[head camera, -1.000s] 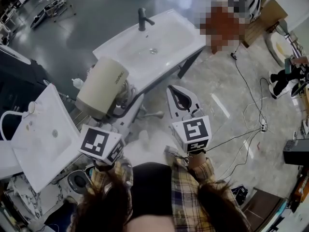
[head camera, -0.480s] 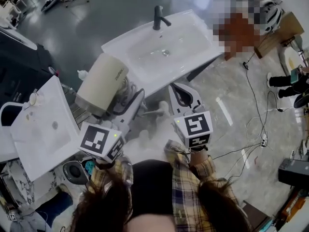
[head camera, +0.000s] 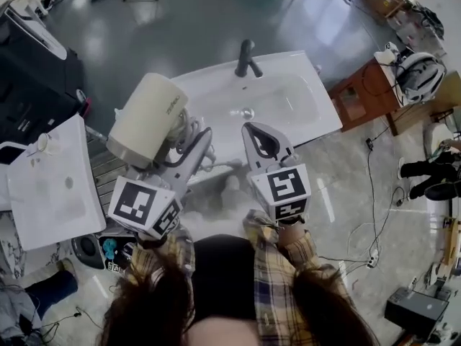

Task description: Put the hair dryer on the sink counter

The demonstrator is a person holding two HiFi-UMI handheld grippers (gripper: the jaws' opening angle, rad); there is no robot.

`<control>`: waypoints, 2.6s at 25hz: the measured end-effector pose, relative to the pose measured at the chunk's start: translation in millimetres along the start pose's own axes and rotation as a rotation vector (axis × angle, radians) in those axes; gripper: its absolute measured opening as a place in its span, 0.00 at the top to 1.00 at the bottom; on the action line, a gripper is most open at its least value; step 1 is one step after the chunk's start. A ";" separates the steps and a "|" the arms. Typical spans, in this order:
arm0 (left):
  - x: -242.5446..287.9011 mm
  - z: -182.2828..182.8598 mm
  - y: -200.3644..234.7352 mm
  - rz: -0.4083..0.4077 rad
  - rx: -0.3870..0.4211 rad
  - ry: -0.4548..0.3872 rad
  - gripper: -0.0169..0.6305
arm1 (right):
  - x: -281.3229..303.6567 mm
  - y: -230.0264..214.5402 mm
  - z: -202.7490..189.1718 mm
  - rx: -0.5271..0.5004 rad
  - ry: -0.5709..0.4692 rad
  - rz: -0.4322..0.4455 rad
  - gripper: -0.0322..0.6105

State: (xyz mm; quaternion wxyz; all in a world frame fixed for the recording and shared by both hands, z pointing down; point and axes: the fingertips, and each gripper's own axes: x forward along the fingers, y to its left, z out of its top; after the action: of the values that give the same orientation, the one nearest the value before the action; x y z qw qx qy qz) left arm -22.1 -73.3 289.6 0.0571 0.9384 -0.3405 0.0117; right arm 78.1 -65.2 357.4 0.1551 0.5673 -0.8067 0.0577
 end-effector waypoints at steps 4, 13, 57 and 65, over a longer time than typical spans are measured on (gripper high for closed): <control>30.2 11.9 1.5 0.060 0.004 -0.006 0.55 | 18.7 -29.8 13.0 -0.017 -0.005 0.064 0.93; 65.5 10.1 7.7 0.171 -0.028 0.001 0.55 | 48.6 -68.5 20.5 -0.048 -0.010 0.181 0.93; 105.2 -106.1 132.3 0.152 -0.025 0.410 0.55 | 137.9 -46.1 -0.5 -0.046 0.111 0.338 0.93; 115.8 -153.1 160.0 0.079 -0.002 0.560 0.55 | 149.3 -50.2 -23.2 -0.019 0.172 0.338 0.93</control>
State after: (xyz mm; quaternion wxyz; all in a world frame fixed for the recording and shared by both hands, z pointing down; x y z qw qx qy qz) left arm -33.0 -251.4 464.6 0.1495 0.8846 -0.3480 0.2722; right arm 83.2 -210.4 422.2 0.2170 0.4150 -0.8749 0.1233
